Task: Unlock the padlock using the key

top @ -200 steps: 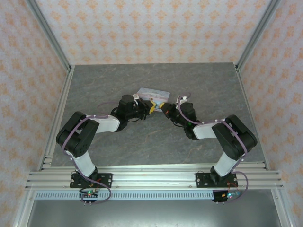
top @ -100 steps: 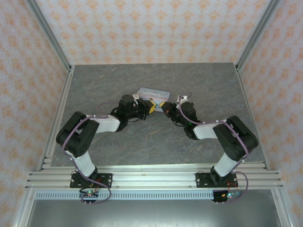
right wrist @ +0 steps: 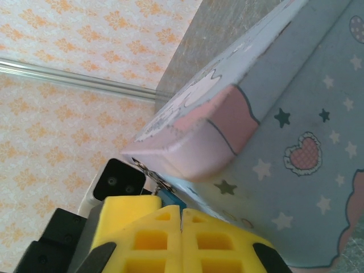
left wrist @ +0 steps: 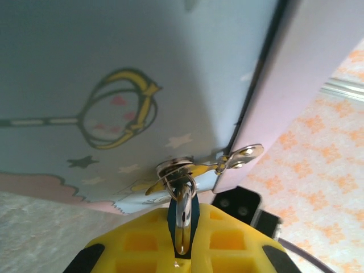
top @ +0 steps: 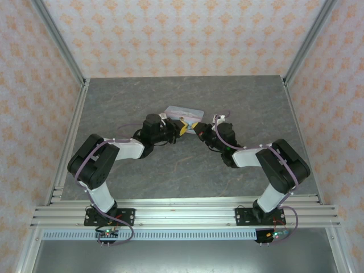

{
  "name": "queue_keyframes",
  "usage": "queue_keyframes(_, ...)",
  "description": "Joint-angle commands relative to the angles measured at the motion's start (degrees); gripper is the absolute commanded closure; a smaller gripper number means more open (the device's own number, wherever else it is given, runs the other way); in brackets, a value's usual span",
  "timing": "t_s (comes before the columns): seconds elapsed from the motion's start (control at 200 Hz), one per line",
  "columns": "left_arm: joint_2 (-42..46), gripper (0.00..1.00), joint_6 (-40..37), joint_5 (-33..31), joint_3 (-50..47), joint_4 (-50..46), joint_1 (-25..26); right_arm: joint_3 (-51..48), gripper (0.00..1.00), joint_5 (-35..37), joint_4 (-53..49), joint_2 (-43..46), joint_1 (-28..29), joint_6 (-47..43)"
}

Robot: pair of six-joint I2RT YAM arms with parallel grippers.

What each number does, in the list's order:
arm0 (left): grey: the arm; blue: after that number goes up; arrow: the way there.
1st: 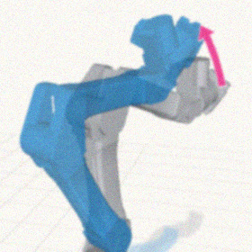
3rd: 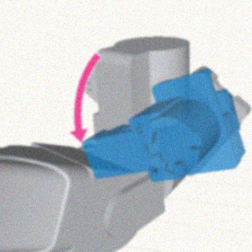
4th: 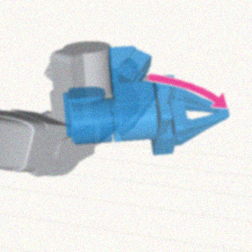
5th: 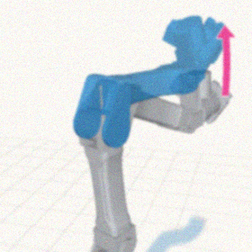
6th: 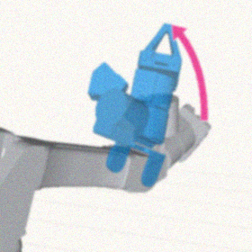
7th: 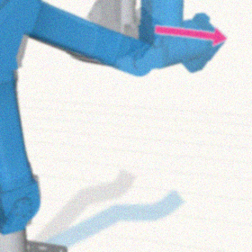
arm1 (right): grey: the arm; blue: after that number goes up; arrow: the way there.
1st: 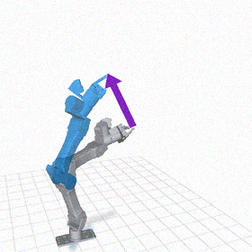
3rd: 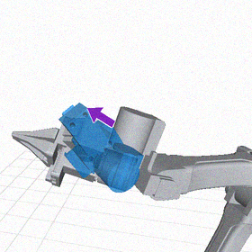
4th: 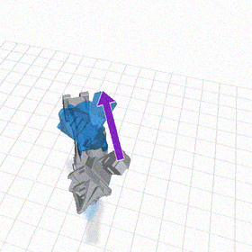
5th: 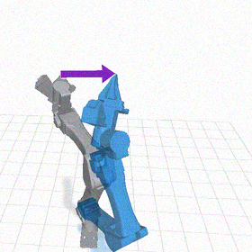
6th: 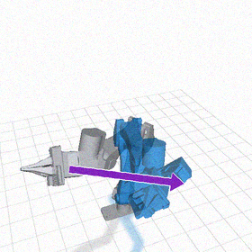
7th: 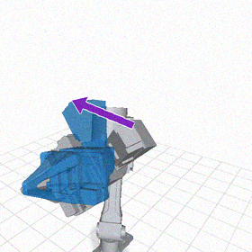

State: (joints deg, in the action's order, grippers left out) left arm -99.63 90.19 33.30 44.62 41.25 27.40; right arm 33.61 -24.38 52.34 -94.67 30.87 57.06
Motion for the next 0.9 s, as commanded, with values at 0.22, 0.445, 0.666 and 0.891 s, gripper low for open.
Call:
queue_keyframes(0.22, 3.1, 1.00, 5.2, -2.3, -0.4, 6.6, 3.1, -0.9, 1.00, 0.4, 4.1, -0.4, 0.9, 1.2)
queue_keyframes(0.445, 5.7, 1.00, 3.1, -4.1, -2.2, 2.7, 3.2, -3.4, 1.00, 1.2, 3.2, 2.6, 1.0, 1.0)
queue_keyframes(0.666, 5.3, 1.00, 3.4, -5.0, -3.0, 2.4, 3.3, -8.9, 1.00, 2.8, 1.4, 8.1, 0.5, 0.1)
queue_keyframes(0.891, 5.5, 1.00, 3.3, -5.4, -3.3, 1.5, 3.3, -9.4, 1.00, 4.0, -1.1, 12.0, 0.1, -1.0)
